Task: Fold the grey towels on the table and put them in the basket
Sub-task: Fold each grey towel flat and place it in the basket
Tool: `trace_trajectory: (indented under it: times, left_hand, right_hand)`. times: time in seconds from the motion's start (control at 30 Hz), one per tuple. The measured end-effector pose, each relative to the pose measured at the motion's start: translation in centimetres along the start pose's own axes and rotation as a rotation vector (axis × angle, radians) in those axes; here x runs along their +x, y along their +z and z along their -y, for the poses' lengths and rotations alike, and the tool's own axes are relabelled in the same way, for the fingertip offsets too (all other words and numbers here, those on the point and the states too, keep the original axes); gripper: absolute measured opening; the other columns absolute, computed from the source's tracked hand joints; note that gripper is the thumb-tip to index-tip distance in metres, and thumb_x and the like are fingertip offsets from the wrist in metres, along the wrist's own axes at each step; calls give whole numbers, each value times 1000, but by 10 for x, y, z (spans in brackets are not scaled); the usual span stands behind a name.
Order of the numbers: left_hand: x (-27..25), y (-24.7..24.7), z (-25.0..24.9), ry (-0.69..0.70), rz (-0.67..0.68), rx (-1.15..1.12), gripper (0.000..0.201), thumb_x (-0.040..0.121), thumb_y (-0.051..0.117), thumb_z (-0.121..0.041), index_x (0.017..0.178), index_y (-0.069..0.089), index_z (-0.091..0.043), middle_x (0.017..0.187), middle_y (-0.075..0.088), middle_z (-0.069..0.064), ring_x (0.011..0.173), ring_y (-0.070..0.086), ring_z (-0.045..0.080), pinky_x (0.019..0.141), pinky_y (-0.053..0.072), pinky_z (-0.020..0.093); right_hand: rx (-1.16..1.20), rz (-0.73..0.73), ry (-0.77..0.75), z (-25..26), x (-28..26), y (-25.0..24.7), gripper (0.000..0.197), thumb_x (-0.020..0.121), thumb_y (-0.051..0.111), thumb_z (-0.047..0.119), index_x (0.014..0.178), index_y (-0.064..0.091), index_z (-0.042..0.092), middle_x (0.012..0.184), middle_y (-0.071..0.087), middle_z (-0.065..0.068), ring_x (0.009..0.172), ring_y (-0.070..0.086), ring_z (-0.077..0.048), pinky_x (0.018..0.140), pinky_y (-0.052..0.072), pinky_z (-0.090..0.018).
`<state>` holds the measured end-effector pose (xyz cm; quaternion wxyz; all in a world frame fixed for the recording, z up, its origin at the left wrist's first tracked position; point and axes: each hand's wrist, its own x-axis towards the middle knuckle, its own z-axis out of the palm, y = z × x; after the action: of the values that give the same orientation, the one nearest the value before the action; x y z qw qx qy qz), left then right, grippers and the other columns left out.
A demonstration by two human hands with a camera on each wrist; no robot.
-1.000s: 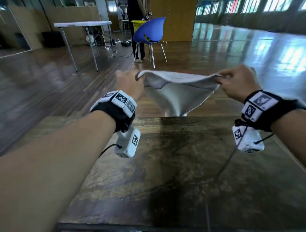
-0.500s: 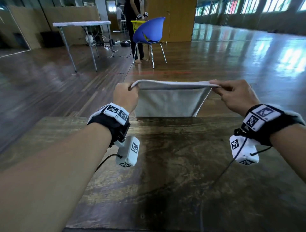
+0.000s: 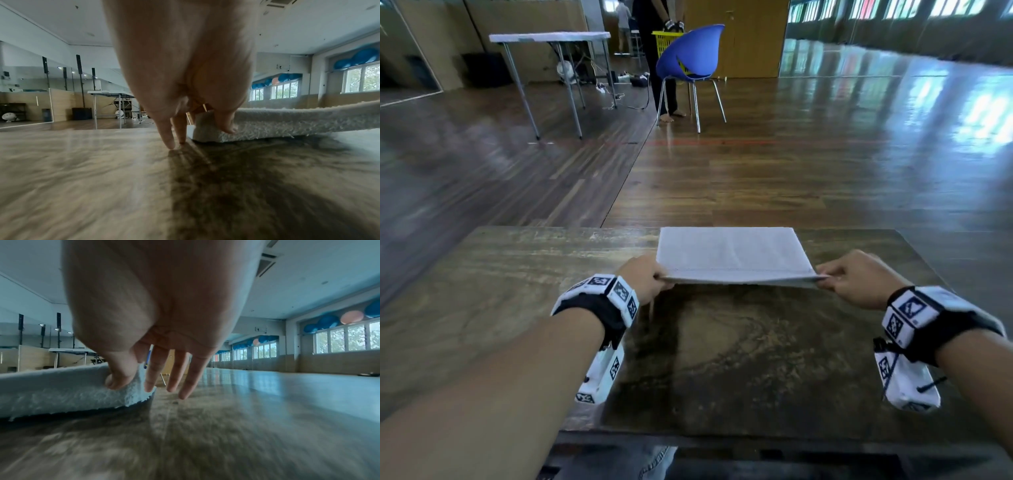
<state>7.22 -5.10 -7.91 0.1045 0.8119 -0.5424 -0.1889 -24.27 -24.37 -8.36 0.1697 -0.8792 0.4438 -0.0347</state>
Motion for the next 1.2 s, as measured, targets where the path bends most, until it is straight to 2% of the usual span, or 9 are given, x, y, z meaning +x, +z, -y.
trace_trajectory:
  times: [0.17, 0.27, 0.37, 0.57, 0.77, 0.9, 1.0, 1.1, 1.2]
  left_hand:
    - [-32, -5, -2, -22, -95, 11, 44, 95, 56, -10, 52, 48, -18, 53, 43, -3, 49, 36, 12, 48, 25, 24]
    - [-60, -17, -12, -12, -163, -41, 36, 96, 55, -12, 59, 52, -13, 59, 50, 4, 54, 42, 19, 51, 28, 26]
    - [-89, -31, -21, 15, -253, -162, 23, 96, 53, -10, 77, 65, -3, 62, 54, 9, 51, 42, 19, 46, 31, 22]
    - [-133, -48, -36, 68, -316, -246, 40, 99, 55, -23, 71, 59, 5, 59, 47, 10, 52, 35, 20, 54, 28, 31]
    - [-173, -48, -46, 81, -61, -239, 37, 98, 58, -33, 67, 56, -12, 65, 62, 5, 58, 59, 22, 52, 49, 28]
    - [-192, -42, -47, 0, 220, -405, 36, 93, 66, -29, 58, 68, -24, 56, 68, -6, 48, 63, 8, 46, 49, 20]
    - [-193, -35, -43, -37, 387, -498, 29, 91, 69, -24, 63, 76, -22, 67, 72, 0, 55, 64, 12, 51, 50, 20]
    - [-176, -27, -40, -18, 242, -425, 20, 89, 72, -31, 71, 77, -24, 71, 72, -3, 63, 62, 10, 59, 45, 17]
    - [-140, -21, -35, -3, -29, -359, 19, 85, 74, -39, 74, 72, -24, 73, 73, -2, 68, 63, 13, 63, 46, 22]
  right_hand:
    - [283, -215, -25, 2, -41, 8, 19, 92, 70, 29, 74, 77, 34, 67, 71, 13, 70, 65, -7, 68, 51, -34]
    - [396, -365, -59, 11, -65, 2, 33, 94, 67, 30, 62, 60, 25, 46, 52, 12, 46, 47, -2, 48, 32, -20]
    - [430, -435, -108, 20, -88, -11, 34, 97, 63, 27, 66, 54, 18, 52, 47, 6, 51, 44, -10, 51, 34, -29]
    - [384, -440, -179, 28, -135, -46, 33, 101, 55, 36, 75, 51, 15, 57, 48, 3, 51, 42, -15, 53, 36, -33]
    - [468, -91, -89, 35, -181, -68, 31, 102, 53, 32, 89, 63, 5, 63, 61, -8, 49, 63, -14, 42, 49, -22]
    - [450, 332, 19, 31, -199, -65, 34, 91, 57, 48, 98, 72, 18, 71, 67, -11, 57, 61, -24, 53, 51, -31]
    - [496, 411, -11, 27, -195, -57, 31, 91, 59, 48, 92, 77, 23, 76, 69, -12, 62, 62, -25, 57, 49, -34]
    - [480, 214, -40, 20, -179, -47, 25, 98, 59, 42, 87, 77, 28, 79, 76, -2, 69, 71, -20, 59, 52, -29]
    - [437, -22, 10, 10, -148, -36, 27, 98, 62, 37, 86, 73, 16, 84, 75, -15, 72, 69, -27, 68, 51, -37]
